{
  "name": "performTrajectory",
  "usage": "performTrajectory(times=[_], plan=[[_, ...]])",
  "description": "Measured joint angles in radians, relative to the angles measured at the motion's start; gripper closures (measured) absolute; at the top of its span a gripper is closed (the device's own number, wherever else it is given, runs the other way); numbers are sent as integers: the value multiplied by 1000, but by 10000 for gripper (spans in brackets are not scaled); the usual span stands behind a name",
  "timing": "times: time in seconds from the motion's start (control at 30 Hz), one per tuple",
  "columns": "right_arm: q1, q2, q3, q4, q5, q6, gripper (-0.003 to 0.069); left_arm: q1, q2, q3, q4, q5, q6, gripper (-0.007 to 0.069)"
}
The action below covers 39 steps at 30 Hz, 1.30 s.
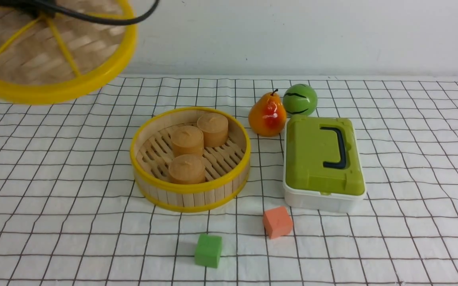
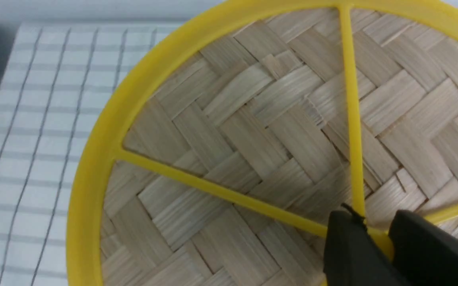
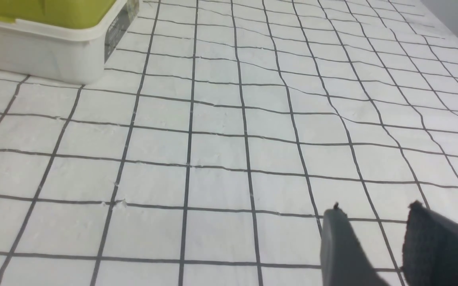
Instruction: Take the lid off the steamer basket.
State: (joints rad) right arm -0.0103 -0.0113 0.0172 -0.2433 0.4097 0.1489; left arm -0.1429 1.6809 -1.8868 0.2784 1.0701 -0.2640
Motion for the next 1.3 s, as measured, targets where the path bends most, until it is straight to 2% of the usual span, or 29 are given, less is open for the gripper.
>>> performTrajectory(times=[0.07,0.13,0.17,0.37,0.43,0.47,0.53,0.67,0.8,0.83,0.87,0.97,1.0,1.07,1.1,1.13,1.23,1.27,1.3], plan=[[0,0,0,0,0,0,419,93,14,127,-40,-49,-30,515],[0,0,0,0,0,0,419,122,27,185,-60,-96,-45,515],[0,0,0,0,0,0,419,159,55,284,-89,-194,-80,515],[0,0,0,0,0,0,419,202,178,428,-106,-380,-137,509],[0,0,0,0,0,0,419,201,206,431,-116,-399,-138,479],[0,0,0,0,0,0,419,197,226,431,-129,-412,-138,410],[0,0,0,0,0,0,419,196,229,431,-140,-412,-138,349],[0,0,0,0,0,0,419,194,182,432,-163,-411,-121,295],[0,0,0,0,0,0,419,194,16,433,-195,-412,-90,375],[0,0,0,0,0,0,419,194,-89,433,-220,-412,-68,445],[0,0,0,0,0,0,419,194,-144,433,-244,-412,-53,474],[0,0,0,0,0,0,419,194,-374,447,-343,-441,42,623],[0,0,0,0,0,0,419,194,-389,450,-351,-441,49,629],[0,0,0,0,0,0,419,194,-568,522,-474,-500,165,637],[0,0,0,0,0,0,419,194,-582,522,-474,-510,175,637],[0,0,0,0,0,0,419,194,-683,589,-544,-554,264,637],[0,0,0,0,0,0,419,194,-813,716,-645,-623,391,637],[0,0,0,0,0,0,419,194,-908,807,-712,-679,476,637],[0,0,0,0,0,0,419,194,-917,818,-720,-679,486,637]])
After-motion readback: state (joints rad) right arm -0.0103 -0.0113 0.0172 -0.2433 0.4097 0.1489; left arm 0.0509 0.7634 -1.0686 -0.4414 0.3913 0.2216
